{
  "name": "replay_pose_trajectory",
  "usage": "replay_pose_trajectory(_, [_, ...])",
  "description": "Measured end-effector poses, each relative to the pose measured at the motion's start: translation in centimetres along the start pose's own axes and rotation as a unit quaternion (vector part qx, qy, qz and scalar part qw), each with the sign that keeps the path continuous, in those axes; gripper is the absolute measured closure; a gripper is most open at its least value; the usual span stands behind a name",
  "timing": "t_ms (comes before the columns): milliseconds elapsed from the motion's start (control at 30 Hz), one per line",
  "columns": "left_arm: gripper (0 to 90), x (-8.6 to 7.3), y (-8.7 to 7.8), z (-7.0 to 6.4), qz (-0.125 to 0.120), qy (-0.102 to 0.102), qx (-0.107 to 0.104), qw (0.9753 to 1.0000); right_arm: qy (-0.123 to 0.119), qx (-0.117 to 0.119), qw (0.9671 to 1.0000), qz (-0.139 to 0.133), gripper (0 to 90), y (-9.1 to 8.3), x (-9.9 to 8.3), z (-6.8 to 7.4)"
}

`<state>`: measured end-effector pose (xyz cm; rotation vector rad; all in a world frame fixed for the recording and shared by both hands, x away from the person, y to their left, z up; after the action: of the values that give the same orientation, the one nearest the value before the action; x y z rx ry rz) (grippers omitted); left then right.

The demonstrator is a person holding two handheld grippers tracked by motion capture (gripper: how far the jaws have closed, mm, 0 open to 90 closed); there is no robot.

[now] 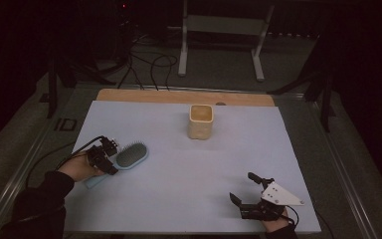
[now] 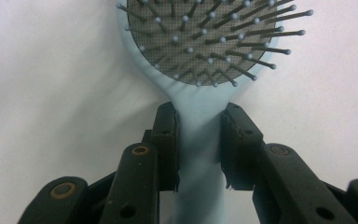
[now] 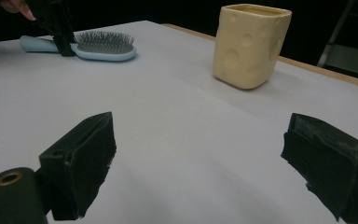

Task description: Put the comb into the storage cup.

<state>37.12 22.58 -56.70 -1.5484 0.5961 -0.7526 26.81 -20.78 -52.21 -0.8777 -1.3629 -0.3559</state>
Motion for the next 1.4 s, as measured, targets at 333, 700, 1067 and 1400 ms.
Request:
replay_pose_trajectory(333, [70.2, 0.1, -0.3, -0.4, -0.02, -0.004, -0.009, 0.9997, 0.002, -0.001, 1.0, 0.0, 8.7, 0.0, 0.0, -0.1])
replay_pose_trajectory(700, [70.2, 1.8, -2.2, -2.4, -0.077, 0.017, -0.037, 0.9962, 0.002, -0.002, 1.0, 0.0, 8.7, 0.0, 0.0, -0.1])
replay_pose_trajectory(1067, [70.1, 4.3, -4.2, -4.4, -0.132, 0.029, -0.047, 0.9897, 0.001, -0.001, 1.0, 0.0, 8.7, 0.0, 0.0, -0.1])
replay_pose_trajectory(1400, [70.1, 7.1, -6.2, -6.0, -0.196, 0.043, -0.047, 0.9786, 0.0, -0.002, 1.0, 0.0, 8.7, 0.0, 0.0, -0.1])
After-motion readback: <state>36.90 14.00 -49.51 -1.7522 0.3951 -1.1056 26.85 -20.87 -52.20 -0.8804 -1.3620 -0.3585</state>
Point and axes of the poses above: each handheld gripper's, and its own axes: y roughly forward along the jaws, x roughly out of its top, z roughly to its left, the point moved 8 cm from there along y, roughly forward along the jaws, and after that the axes turned 2 degrees about z, right-handed, at the moved point
